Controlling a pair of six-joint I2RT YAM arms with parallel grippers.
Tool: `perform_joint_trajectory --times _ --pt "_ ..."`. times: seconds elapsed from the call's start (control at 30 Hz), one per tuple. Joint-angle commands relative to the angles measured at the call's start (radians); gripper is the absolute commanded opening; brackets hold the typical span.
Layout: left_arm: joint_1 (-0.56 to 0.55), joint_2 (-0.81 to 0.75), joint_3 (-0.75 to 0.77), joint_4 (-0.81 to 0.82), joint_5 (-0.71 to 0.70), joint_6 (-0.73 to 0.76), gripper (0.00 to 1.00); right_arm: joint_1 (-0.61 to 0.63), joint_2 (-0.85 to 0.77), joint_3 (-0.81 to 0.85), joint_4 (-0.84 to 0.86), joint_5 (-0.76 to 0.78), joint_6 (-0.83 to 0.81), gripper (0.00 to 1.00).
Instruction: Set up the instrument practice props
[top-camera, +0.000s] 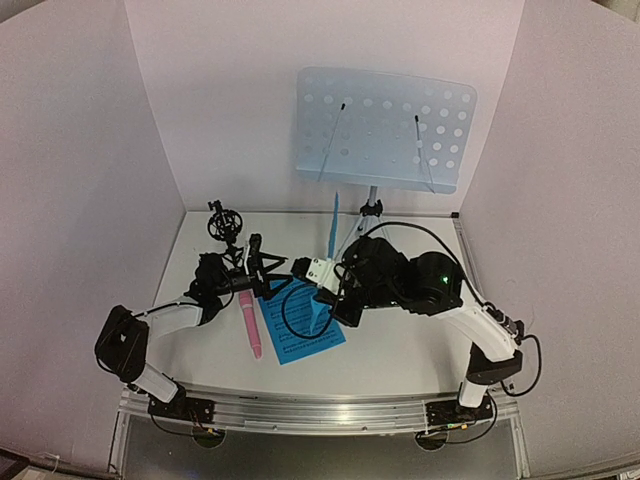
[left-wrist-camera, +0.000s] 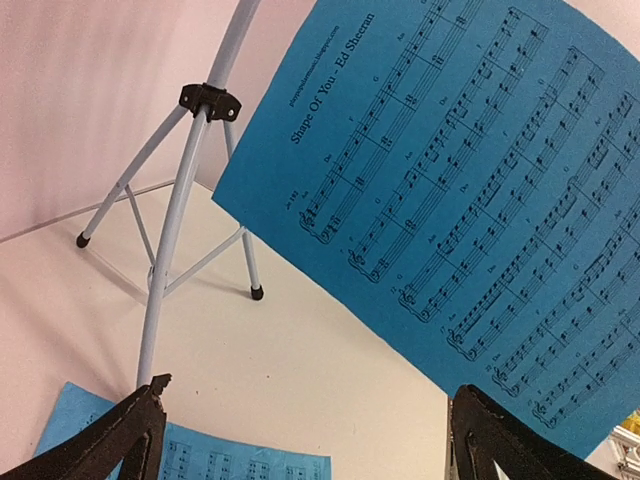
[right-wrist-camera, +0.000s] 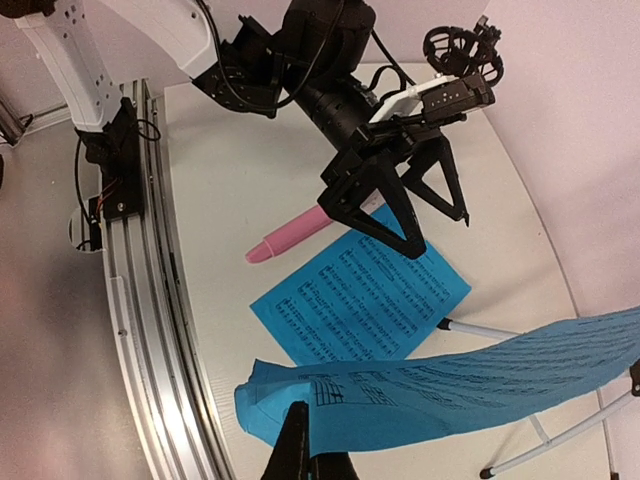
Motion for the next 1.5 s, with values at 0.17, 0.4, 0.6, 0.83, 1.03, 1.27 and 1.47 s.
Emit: perform_joint_trajectory --times 0.17,0.4,0.6,0.83,1.03,1.27,1.47 --pt "0.013 -0.071 -0.061 -0.071 0.046 0.350 0.99 0.015 0.202 0.152 -0.398 -0.053 0.082 0.00" --pt "0.027 -0.090 -0.078 -0.190 0.062 0.499 0.99 0.063 0.203 0.114 -0.412 -0.079 0.082 0.00" --pt "0.042 -0.104 -0.082 -0.245 0.052 0.552 0.99 0.083 0.173 0.057 -0.411 -0.047 0.069 0.00" --pt "0.096 -0.143 -0.091 -0.357 0.046 0.624 1.00 0.083 0.098 -0.069 -0.396 0.032 -0.010 0.00" --pt "0.172 -0.180 -0.070 -0.474 0.081 0.740 1.00 0.083 0.066 -0.119 -0.370 0.083 -0.098 0.00" --pt "0.263 -0.200 -0.042 -0.532 0.059 0.790 1.00 0.083 0.034 -0.168 -0.347 0.121 -0.164 0.00" --pt "0.289 -0.206 -0.009 -0.525 0.083 0.835 1.00 0.083 0.028 -0.193 -0.311 0.124 -0.188 0.00"
